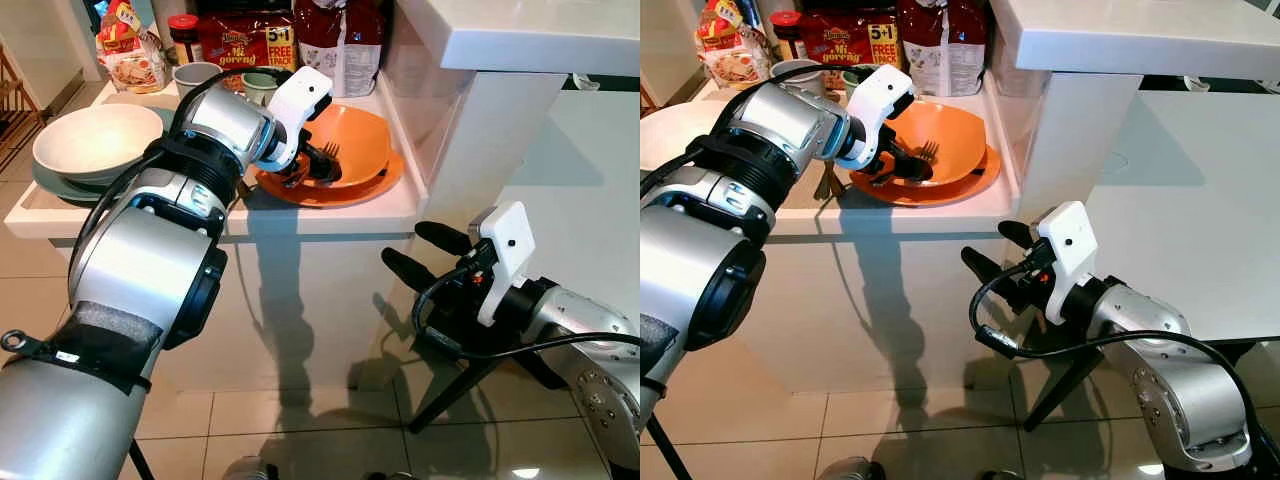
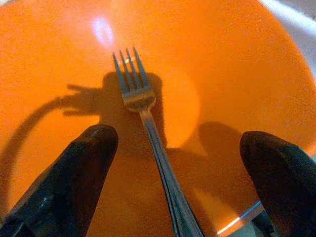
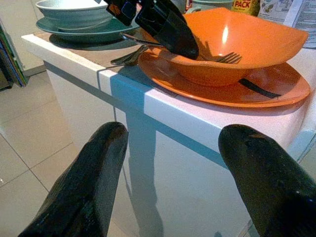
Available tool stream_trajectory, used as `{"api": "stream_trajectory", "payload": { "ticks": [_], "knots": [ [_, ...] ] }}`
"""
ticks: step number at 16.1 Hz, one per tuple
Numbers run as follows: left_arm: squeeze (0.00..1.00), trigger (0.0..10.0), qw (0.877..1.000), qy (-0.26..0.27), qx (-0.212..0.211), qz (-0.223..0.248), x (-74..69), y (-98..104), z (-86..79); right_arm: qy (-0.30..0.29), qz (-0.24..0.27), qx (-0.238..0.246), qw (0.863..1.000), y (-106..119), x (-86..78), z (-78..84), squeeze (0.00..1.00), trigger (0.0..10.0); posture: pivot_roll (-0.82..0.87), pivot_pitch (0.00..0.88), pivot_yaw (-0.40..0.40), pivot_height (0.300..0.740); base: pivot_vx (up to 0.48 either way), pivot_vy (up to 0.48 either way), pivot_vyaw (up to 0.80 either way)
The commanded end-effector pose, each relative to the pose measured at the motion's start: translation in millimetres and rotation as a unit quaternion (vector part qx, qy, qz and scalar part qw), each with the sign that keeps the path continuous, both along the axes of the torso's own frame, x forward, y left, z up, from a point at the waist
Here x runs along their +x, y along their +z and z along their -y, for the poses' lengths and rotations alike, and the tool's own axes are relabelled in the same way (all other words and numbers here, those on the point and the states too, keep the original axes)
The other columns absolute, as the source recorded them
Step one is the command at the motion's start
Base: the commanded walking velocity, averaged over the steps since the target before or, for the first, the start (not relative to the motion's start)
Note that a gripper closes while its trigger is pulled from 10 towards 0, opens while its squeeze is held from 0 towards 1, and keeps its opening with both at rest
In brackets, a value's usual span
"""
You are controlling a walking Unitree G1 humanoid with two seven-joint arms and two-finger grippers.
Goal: Setting the table
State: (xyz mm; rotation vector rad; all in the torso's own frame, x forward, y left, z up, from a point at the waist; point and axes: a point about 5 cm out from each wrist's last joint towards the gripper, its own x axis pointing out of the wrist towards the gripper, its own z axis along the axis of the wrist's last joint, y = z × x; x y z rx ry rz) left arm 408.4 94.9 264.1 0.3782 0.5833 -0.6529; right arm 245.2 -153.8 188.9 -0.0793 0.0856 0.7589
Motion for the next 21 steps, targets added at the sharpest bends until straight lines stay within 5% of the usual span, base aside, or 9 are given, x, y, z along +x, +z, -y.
{"api": "stream_trajectory", "payload": {
  "ticks": [1, 3, 6, 21],
  "knots": [
    [0.0, 8.0, 1.0, 0.006, 0.007, 0.003, 0.5, 4.2, 0.1, 0.007, 0.001, -0.005, 1.0, 2.4, -3.4, -1.3, 0.0, 10.0, -0.03, 0.04, 0.002, 0.74, 0.0, 0.0, 0.0],
    [0.0, 3.7, 1.0, 0.009, -0.001, -0.008, -0.1, 1.3, 0.5, 0.011, -0.002, -0.005, 1.0, 1.9, -3.9, -1.6, 0.0, 10.0, -0.03, 0.039, 0.001, 0.74, 0.0, 0.0, 0.0],
    [0.0, 0.0, 1.0, 0.018, -0.001, -0.007, 0.5, -0.7, -1.3, 0.013, -0.004, -0.007, 1.0, 1.3, -4.2, -1.5, 0.0, 10.0, -0.03, 0.039, 0.001, 0.74, 0.0, 0.0, 0.0],
    [0.0, 0.0, 1.0, 0.017, 0.001, -0.011, 0.4, -3.1, -1.9, 0.02, -0.011, -0.011, 1.0, -0.4, -4.2, -2.1, 0.0, 10.0, -0.03, 0.041, 0.003, 0.74, 0.0, 0.0, 0.0]
  ]
}}
